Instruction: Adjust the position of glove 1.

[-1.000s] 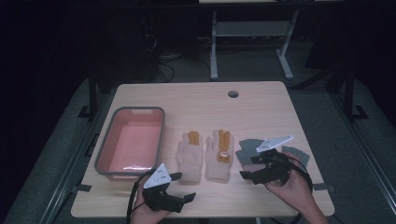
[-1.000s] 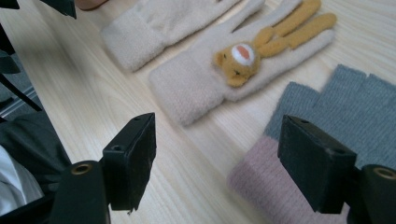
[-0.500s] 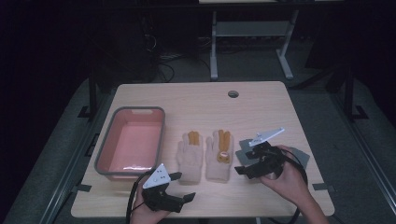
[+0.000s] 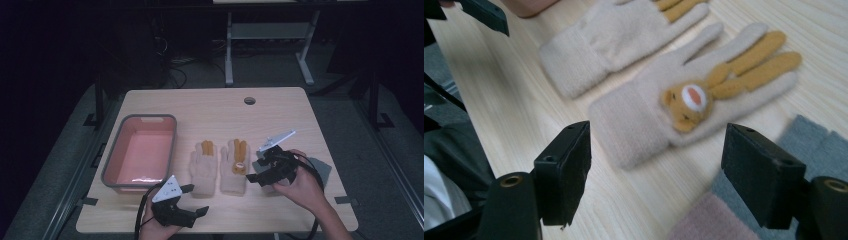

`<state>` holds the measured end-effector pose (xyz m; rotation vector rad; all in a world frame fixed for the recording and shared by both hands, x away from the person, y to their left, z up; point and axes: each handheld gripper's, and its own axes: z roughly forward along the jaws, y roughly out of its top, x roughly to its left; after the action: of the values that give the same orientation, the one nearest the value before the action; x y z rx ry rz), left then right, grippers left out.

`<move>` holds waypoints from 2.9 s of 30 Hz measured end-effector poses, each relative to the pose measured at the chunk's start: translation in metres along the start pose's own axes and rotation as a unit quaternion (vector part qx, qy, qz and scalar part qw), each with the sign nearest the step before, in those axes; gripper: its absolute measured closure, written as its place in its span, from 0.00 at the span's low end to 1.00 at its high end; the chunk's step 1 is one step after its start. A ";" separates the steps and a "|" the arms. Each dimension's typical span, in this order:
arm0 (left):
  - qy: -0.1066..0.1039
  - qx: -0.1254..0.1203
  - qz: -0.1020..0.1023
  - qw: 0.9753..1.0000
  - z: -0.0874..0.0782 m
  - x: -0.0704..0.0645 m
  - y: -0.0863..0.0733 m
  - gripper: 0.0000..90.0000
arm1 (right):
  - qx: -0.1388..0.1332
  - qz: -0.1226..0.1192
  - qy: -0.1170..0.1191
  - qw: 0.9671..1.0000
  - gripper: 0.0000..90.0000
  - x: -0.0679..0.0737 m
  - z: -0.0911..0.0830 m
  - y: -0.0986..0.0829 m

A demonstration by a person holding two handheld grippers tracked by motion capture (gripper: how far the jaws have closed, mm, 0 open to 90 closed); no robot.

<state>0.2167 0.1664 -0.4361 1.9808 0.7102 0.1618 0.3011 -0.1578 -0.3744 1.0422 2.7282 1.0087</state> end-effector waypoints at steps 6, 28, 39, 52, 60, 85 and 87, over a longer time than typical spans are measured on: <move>-0.001 0.000 0.003 1.000 0.000 0.000 0.000 0.16 | 0.006 -0.004 0.001 1.000 0.31 -0.003 0.005 0.008; 0.000 0.004 0.007 1.000 0.000 -0.001 0.000 0.16 | 0.031 -0.016 0.009 0.999 0.31 -0.002 0.021 0.033; 0.001 0.003 0.006 1.000 -0.001 0.000 0.000 0.16 | 0.048 -0.025 0.015 0.998 0.31 -0.002 0.038 0.048; 0.000 0.002 0.005 1.000 0.000 -0.001 0.000 0.16 | 0.096 -0.023 -0.001 0.995 0.36 -0.015 0.067 0.054; 0.001 0.001 0.002 1.000 -0.001 0.000 0.000 0.16 | 0.118 -0.017 -0.012 0.993 0.39 -0.020 0.080 0.055; -0.001 0.000 0.002 1.000 -0.001 0.000 -0.001 0.16 | 0.165 -0.007 -0.028 0.986 0.55 -0.029 0.104 0.049; -0.001 0.000 0.002 1.000 -0.001 0.000 -0.001 0.16 | 0.164 -0.007 -0.029 0.986 0.56 -0.028 0.105 0.048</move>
<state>0.2166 0.1673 -0.4362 1.9821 0.7052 0.1624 0.3789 -0.0897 -0.4329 1.0700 2.9102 0.5257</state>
